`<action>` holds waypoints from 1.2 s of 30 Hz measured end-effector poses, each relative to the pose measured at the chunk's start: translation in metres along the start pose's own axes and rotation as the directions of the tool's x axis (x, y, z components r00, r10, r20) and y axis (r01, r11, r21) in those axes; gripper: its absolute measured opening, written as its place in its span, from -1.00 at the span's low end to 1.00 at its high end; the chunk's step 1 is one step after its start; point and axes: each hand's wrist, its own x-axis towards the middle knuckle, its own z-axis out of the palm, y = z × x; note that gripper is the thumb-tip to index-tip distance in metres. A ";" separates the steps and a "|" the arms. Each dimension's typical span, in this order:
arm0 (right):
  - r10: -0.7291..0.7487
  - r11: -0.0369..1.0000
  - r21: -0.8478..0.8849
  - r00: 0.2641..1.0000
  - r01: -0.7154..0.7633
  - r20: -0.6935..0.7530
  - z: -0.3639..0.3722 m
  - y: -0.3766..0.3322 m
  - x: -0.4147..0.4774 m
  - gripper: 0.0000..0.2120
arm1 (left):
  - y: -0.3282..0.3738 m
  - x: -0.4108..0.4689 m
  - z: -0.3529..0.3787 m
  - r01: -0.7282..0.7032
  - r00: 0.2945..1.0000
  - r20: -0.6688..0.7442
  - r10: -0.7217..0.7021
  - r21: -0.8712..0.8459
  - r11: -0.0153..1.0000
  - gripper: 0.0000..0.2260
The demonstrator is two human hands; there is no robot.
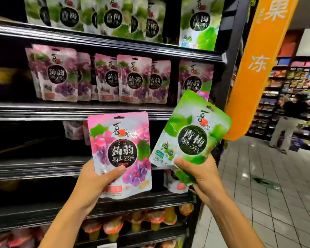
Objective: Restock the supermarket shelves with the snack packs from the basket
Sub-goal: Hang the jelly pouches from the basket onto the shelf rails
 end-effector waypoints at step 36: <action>-0.121 0.990 0.084 0.983 0.110 0.135 0.008 -0.068 0.102 -0.34 | 0.060 0.099 0.064 -0.126 0.988 0.087 0.126 -0.009 0.992 -0.63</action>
